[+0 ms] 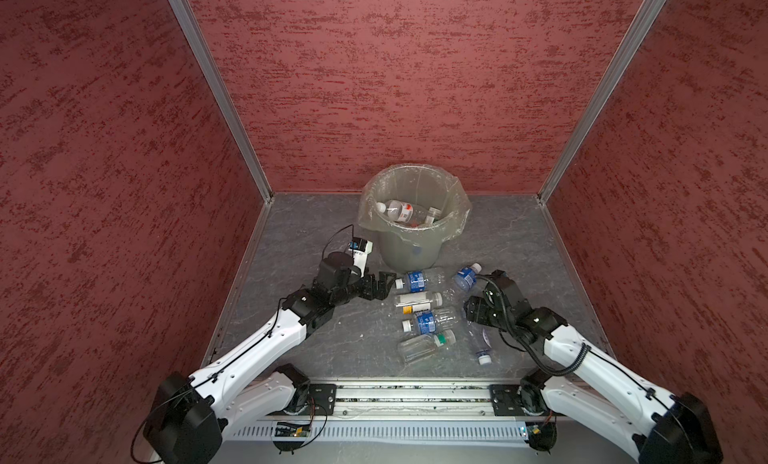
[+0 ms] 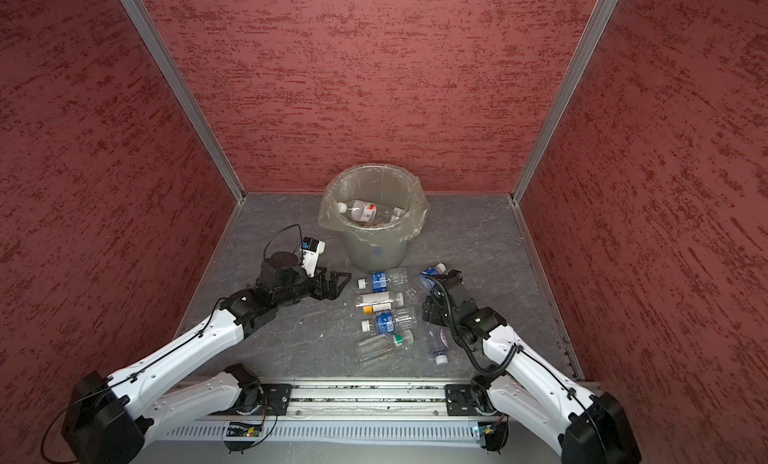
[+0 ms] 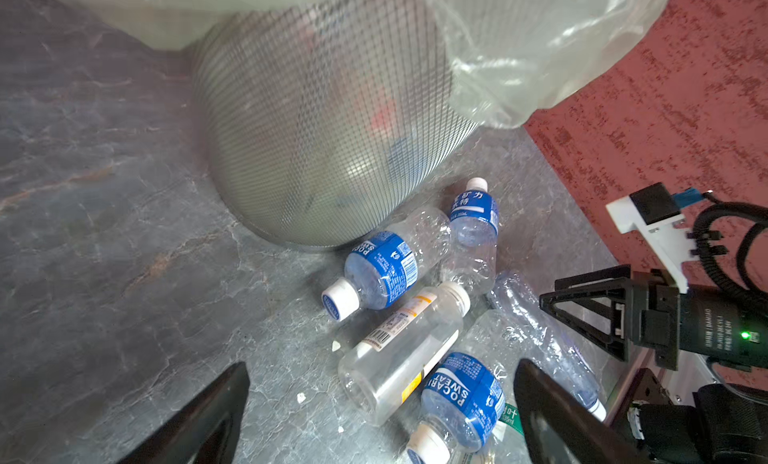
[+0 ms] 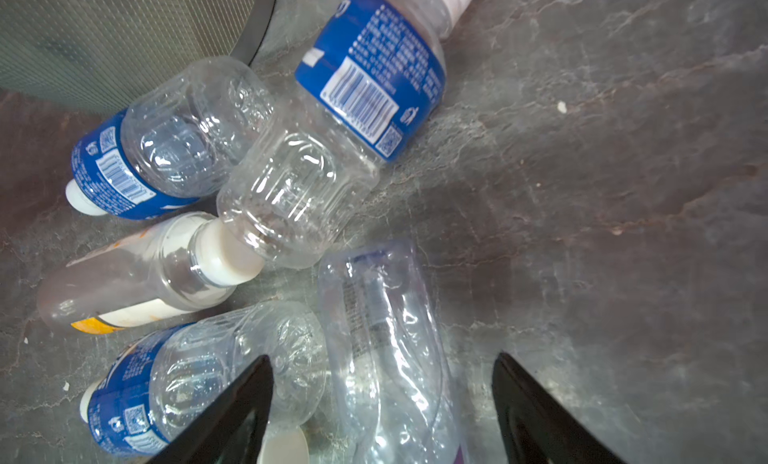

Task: Throw the plastic bottles in the bin
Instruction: 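Lower the left gripper while the right gripper descends onto the crushed bottle, then close the right gripper on the crushed clear bottle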

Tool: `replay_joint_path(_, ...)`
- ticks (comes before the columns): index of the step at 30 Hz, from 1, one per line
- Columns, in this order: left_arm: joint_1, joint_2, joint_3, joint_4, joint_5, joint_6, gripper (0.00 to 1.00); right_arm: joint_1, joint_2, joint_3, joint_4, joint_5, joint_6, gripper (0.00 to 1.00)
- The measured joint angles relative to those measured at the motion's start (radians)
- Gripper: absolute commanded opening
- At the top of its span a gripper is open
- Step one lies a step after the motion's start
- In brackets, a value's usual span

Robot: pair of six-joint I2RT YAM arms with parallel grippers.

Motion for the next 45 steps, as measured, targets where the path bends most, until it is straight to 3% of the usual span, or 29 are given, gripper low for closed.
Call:
replay_joint_path(28,0.044,0.175,-0.159,0.280,0.092,-0.042,1.00,0.073,0.340,0.163,-0.178,-0.001,0.018,0.68)
replay_joint_path(45,0.099,0.211,-0.160,0.305,0.148,-0.079,1.00,0.078,0.465,0.198,-0.220,-0.003,0.026,0.58)
